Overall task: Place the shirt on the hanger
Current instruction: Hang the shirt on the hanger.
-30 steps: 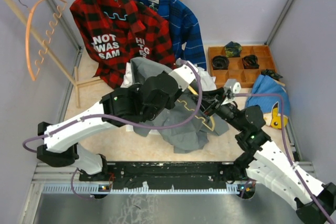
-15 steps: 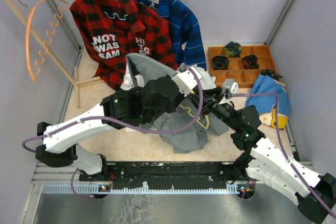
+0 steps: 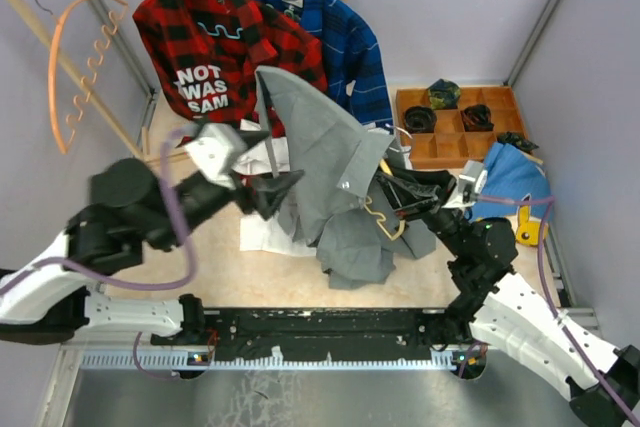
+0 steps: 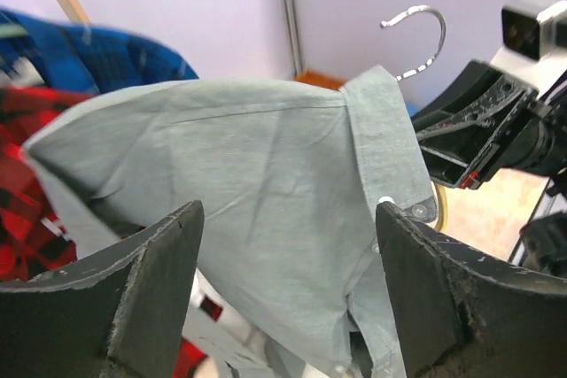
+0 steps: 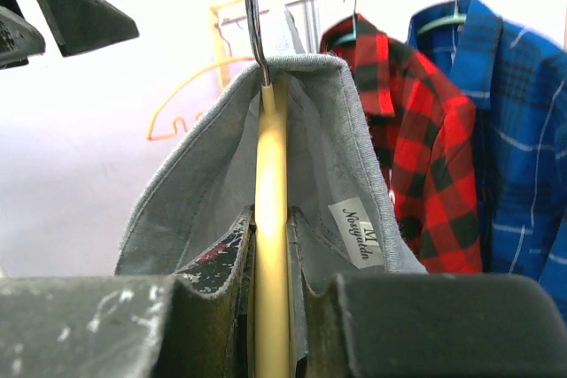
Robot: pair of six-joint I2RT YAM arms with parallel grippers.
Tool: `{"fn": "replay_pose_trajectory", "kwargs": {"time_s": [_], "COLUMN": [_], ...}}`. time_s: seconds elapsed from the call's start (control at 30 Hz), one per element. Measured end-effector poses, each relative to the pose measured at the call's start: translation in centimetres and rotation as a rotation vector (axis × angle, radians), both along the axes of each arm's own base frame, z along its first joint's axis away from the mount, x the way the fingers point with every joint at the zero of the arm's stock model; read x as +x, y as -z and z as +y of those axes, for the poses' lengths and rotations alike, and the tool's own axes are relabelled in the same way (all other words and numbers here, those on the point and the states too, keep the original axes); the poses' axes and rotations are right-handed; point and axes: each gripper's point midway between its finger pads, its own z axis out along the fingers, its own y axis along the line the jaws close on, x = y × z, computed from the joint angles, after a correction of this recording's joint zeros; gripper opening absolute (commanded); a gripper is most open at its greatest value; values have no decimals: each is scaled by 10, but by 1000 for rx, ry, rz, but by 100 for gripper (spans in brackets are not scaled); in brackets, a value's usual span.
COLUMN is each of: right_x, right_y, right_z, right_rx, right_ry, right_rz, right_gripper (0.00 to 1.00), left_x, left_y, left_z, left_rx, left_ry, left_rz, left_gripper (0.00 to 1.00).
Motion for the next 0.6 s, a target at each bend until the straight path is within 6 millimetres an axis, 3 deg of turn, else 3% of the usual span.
{"fn": "replay_pose_trajectory", "kwargs": {"time_s": [0.17, 0.3, 0.43, 0.6], "right_x": [-12, -28, -49, -61], "right_y": [-36, -47, -40, -4], "right_z": [-10, -17, -17, -5], "right_rx": [34, 36, 1, -86], "right_ry": [10, -6, -70, -162], "right_rz": [-73, -123, -163, -145], "right_gripper": [0, 0, 0, 0], "left_x": [-19, -28, -32, -35], "left_y": [-55, -75, -69, -41], "left_z": [39, 50, 42, 25], "left_rx": [-144, -154, -79, 42], "left_ry": [75, 118, 158, 219], "left_rz": [-142, -229, -286, -309], "left_gripper": [86, 85, 84, 78]}}
